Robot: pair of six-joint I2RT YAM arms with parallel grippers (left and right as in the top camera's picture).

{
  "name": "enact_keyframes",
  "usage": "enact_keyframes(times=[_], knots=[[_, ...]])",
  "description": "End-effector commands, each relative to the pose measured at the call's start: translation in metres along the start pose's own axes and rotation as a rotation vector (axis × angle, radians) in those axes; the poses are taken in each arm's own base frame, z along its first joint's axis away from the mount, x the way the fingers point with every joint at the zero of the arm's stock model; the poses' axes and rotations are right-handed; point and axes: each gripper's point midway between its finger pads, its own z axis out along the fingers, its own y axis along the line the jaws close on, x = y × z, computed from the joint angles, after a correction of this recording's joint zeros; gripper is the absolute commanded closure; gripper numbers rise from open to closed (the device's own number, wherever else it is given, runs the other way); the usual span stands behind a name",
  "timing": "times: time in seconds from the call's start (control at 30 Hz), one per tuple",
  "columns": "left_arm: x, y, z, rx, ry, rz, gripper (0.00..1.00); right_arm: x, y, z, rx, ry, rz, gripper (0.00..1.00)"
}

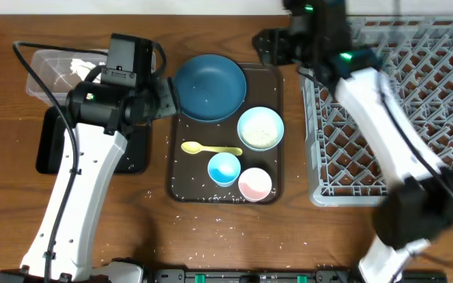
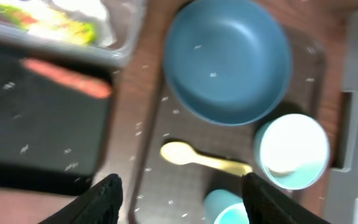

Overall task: Sort waste into correct bins and load items into the dishwasher rack
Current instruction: 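Reach right gripper to blue plate rim and grasp it, then lift blue plate with right gripper and move toward dish rack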

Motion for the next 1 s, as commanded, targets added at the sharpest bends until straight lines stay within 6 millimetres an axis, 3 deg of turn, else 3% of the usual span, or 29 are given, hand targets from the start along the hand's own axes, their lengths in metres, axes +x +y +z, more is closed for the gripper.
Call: enact_keyframes(times=[0.0,0.17,0.3,0.43,0.6,0.8,0.97], knots=[[-0.007,0.026,-0.003,-0.132,-0.041,-0.075,0.36,0.024,-0.003,0.049,0.011,0.082,0.077,0.31],[-0.008,0.042,-0.002,-0.174,-0.039,-0.107,0.36,0.073,-0.011,0.104,0.052,0.195,0.117,0.42],[-0.008,0.049,0.000,-0.186,-0.033,-0.121,0.36,0.103,-0.019,0.128,0.088,0.254,0.128,0.45],[-0.006,0.049,0.002,-0.189,-0.027,-0.120,0.36,0.110,-0.021,0.133,0.101,0.266,0.125,0.48],[-0.002,0.051,0.007,-0.196,-0.013,-0.118,0.36,0.117,-0.025,0.135,0.126,0.278,0.118,0.77],[0.001,0.052,0.016,-0.208,0.012,-0.116,0.36,0.145,-0.032,0.151,0.155,0.337,0.116,0.78],[0.001,0.052,0.018,-0.210,0.017,-0.115,0.36,0.150,-0.036,0.155,0.168,0.343,0.114,0.91]])
